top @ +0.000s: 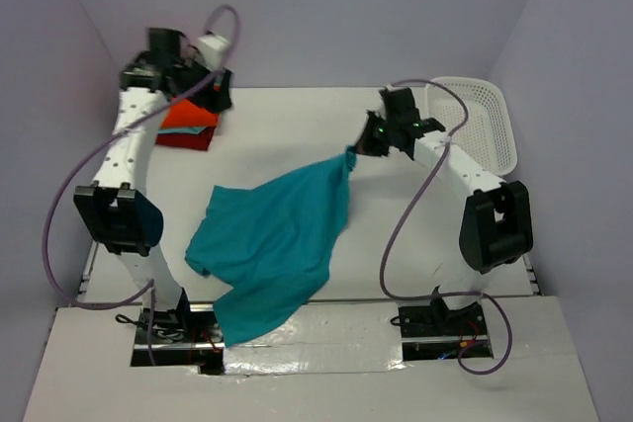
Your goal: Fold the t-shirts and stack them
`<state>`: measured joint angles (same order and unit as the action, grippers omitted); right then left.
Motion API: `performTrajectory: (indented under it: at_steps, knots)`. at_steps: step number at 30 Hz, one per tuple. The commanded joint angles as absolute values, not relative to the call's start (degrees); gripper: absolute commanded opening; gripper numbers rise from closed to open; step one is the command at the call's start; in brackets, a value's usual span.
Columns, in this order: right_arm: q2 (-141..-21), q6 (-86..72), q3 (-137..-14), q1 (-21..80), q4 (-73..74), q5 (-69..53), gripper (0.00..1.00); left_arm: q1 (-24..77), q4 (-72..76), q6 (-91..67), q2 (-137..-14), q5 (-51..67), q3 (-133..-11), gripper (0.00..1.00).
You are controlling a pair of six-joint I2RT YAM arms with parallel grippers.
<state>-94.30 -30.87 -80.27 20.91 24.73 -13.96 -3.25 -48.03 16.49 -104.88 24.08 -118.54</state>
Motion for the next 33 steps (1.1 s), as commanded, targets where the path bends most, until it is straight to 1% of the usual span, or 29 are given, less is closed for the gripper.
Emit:
performTrajectory:
  at_steps: [1,2,3,4,5,6,7,8,9,10,11,12,13,14,15,16,17,18,20,21,24,26,29,31,33]
  knots:
    - [-92.02,-31.74,-72.88,12.93,24.34,-14.42,0.00,7.96,-56.94,29.51,-100.65,21.63,-108.14,0.68]
    - [-93.15,-29.90,-70.25,10.74,25.13,-14.68,0.00,9.13,-56.95,32.75,-97.42,21.36,-101.49,0.68]
    - [-94.47,-25.18,-70.31,10.03,27.31,-14.42,0.00,9.92,-56.43,33.39,-95.64,21.01,-98.29,0.69]
    - [-95.61,-22.44,-70.57,9.85,31.60,-11.63,0.06,10.02,-54.69,33.57,-93.97,20.40,-95.91,0.70]
    - [-97.37,-19.89,-71.27,9.76,33.64,-8.90,0.41,9.76,-54.06,32.88,-91.00,19.69,-93.71,0.70]
    - [-97.47,-18.04,-71.28,10.89,35.23,-5.92,0.52,9.15,-53.36,32.44,-89.66,18.82,-90.91,0.71]
    - [-96.86,-15.49,-71.02,11.68,35.94,-3.10,0.58,7.31,-52.31,31.82,-88.69,18.03,-90.10,0.72]
    - [-94.16,-14.77,-69.97,12.73,36.21,1.62,0.74,5.90,-51.95,29.82,-87.38,17.76,-89.39,0.73]
    - [-92.13,-14.33,-69.44,14.05,35.86,3.50,0.81,3.97,-51.60,28.49,-87.19,17.93,-88.95,0.73]
    - [-90.11,-14.50,-69.09,18.24,35.42,5.26,0.89,-0.40,-51.33,25.61,-87.19,18.45,-89.03,0.73]
    - [-86.17,-14.59,-68.65,20.98,35.07,9.62,0.99,-3.57,-51.24,24.18,-87.80,19.85,-89.21,0.73]
    - [-84.22,-14.68,-68.64,24.57,34.55,12.10,1.00,-8.65,-51.94,23.13,-88.32,20.91,-89.38,0.72]
    - [-81.85,-14.24,-68.90,32.70,33.15,14.04,1.00,-11.05,-52.29,21.81,-88.85,23.09,-89.21,0.71]
    - [-82.26,-12.76,-70.04,48.88,28.70,11.63,1.00,-17.77,-51.60,20.67,-87.81,25.38,-85.99,0.70]
    - [-83.74,-12.22,-70.74,49.04,28.65,11.60,1.00,-17.84,-51.59,20.65,-86.93,25.66,-84.39,0.70]
    - [-85.59,-11.96,-71.53,52.70,27.61,6.21,1.00,-18.89,-49.94,20.31,-86.14,25.75,-82.72,0.70]
    - [-90.74,-11.52,-74.15,59.96,26.38,5.28,1.00,-21.07,-49.14,19.43,-85.09,26.01,-80.97,0.70]
    - [-93.75,-11.08,-76.09,63.07,26.45,5.53,1.00,-22.49,-48.26,18.73,-83.43,26.71,-79.38,0.70]
    - [-99.73,-11.16,-80.48,68.35,27.24,6.24,0.99,-28.37,-46.24,15.23,-82.18,31.27,-75.60,0.70]
    - [-104.54,-11.16,-83.99,72.21,26.72,5.37,0.98,-30.56,-45.88,14.34,-81.74,33.20,-74.19,0.70]
    - [-110.82,-7.49,-87.97,77.93,22.95,0.37,0.94,-36.46,-47.10,14.67,-81.39,36.04,-73.83,0.68]
    - [-114.67,-6.86,-89.99,79.53,20.23,-4.20,0.93,-37.09,-48.69,17.12,-81.04,33.59,-74.09,0.68]
    - [-119.86,-7.55,-92.19,80.77,20.47,-5.01,0.91,-37.09,-49.92,18.89,-79.98,31.30,-74.00,0.68]
    - [-121.28,-8.43,-91.33,80.94,20.83,-4.92,0.89,-37.18,-50.79,19.60,-79.37,31.03,-73.92,0.68]
    - [-120.68,-9.40,-87.03,81.56,19.52,-4.40,0.86,-37.27,-50.98,20.39,-78.32,31.20,-73.92,0.68]
